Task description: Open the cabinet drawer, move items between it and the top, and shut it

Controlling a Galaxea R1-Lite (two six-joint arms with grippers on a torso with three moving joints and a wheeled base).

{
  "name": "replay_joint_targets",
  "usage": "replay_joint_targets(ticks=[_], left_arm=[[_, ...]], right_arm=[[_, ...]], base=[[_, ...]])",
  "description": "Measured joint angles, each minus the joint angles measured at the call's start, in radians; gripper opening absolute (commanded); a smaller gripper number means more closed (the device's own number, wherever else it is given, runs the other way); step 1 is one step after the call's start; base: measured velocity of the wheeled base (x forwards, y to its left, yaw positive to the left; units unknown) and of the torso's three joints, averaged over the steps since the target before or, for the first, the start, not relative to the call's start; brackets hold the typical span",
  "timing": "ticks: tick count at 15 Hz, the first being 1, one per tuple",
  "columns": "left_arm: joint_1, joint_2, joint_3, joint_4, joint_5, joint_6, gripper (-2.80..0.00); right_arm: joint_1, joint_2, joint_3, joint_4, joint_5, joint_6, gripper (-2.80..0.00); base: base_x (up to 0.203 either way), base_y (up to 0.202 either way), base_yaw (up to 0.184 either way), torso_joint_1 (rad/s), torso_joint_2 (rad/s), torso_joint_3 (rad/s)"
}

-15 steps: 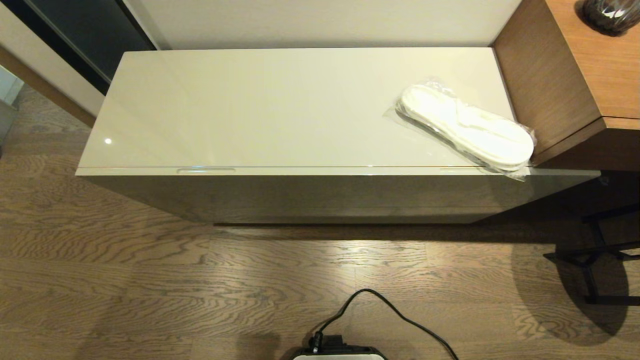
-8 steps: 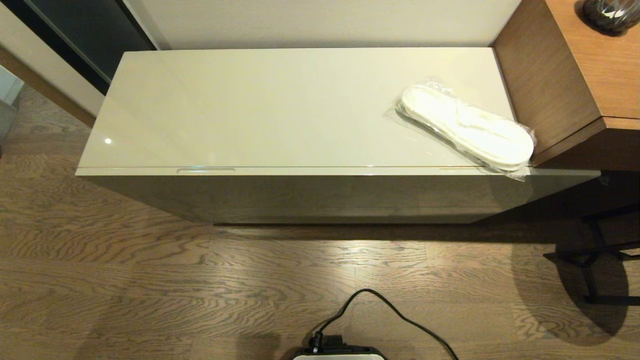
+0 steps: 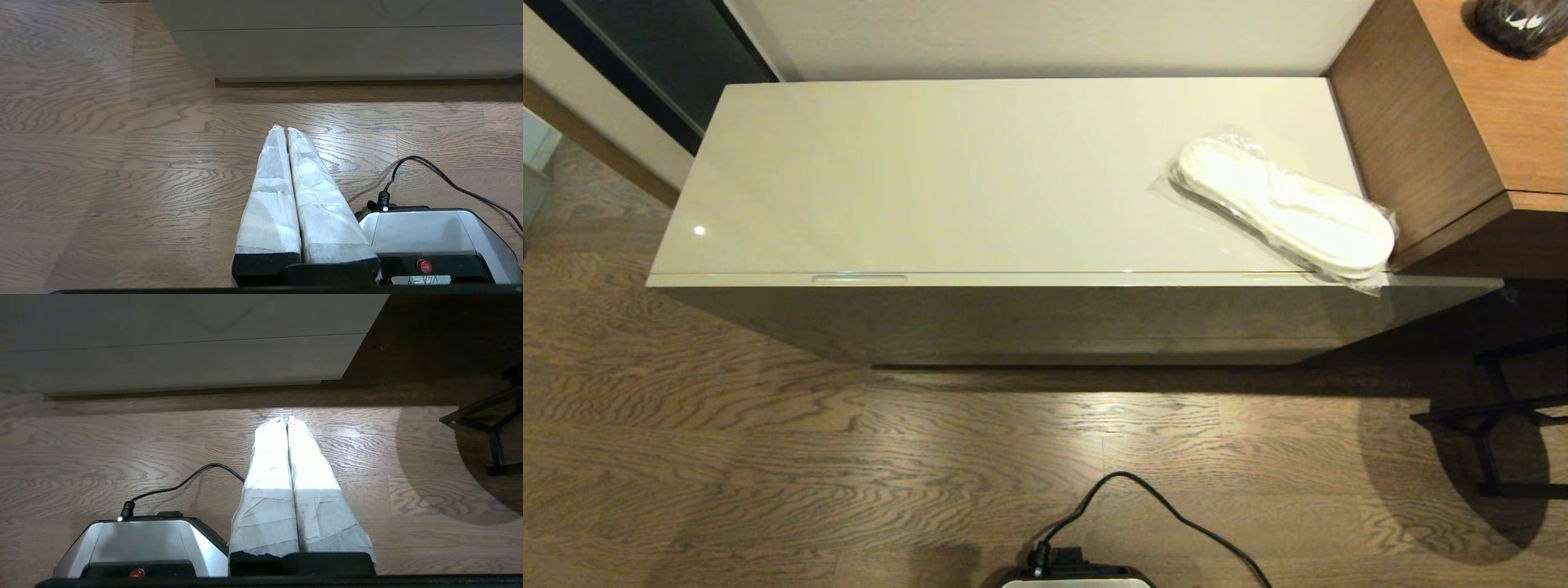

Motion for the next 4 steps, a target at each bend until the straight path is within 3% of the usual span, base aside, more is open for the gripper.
replay_joint_targets(ticks=[4], left_arm=[[0.000,0.000,0.000,0.000,0.000,0.000,-2.80]], right_arm=[[0.000,0.000,0.000,0.001,0.000,0.000,-2.80]], base=[[0.000,0.000,0.000,0.000,0.00,0.000]])
